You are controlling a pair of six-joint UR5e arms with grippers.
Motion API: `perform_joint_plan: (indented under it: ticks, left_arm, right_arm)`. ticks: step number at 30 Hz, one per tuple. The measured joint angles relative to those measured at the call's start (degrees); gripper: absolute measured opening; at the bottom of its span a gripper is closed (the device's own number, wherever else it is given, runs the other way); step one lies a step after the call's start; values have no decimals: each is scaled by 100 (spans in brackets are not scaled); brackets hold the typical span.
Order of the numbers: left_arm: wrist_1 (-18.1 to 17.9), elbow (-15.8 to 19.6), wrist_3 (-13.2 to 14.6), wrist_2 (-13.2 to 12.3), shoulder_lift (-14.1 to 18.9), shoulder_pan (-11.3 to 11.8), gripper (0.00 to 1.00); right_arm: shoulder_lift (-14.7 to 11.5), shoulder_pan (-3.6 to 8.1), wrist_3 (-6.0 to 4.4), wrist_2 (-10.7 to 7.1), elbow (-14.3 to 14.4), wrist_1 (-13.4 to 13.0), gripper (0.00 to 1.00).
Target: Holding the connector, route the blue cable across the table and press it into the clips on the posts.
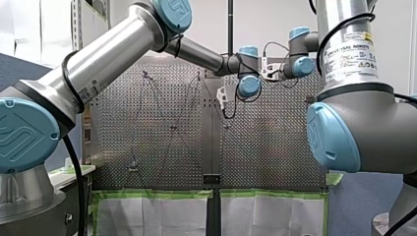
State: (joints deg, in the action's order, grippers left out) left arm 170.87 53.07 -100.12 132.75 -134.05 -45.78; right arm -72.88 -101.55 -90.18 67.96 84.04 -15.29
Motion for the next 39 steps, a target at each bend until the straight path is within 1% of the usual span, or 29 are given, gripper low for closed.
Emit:
perform_joint_plan:
  ticks: [7, 12, 17, 22, 25, 28, 31, 36, 39]
  left_arm:
    - [-26, 0, 17, 1, 61, -19, 0]
    - [-55, -2, 14, 27, 179, -16, 0]
    - [-81, -5, 19, 25, 308, 15, 0]
    - [-94, -7, 21, 20, 342, 20, 0]
    - [-162, -8, 41, 6, 341, 41, 0]
    - [-266, -9, 117, -53, 341, 80, 0]
    - [-399, -6, 238, -169, 341, 162, 0]
    - [-621, -8, 383, -400, 335, 367, 0]
    - [-694, -7, 406, -543, 334, 473, 0]
  right_arm:
    - [-99, -12, 28, -1, 2, 68, 0]
    - [-184, -18, 32, -1, 3, 106, 0]
    - [-292, -37, 11, -1, 3, 128, 0]
    - [-344, -54, 3, 2, 3, 155, 0]
    - [-344, -60, -2, 6, 3, 155, 0]
    - [-339, -61, -6, 7, 3, 148, 0]
    - [-312, -58, -14, 3, 2, 128, 0]
    - [-204, -25, -24, -10, 1, 92, 0]
    - [-164, 11, -66, -51, -21, 49, 0]
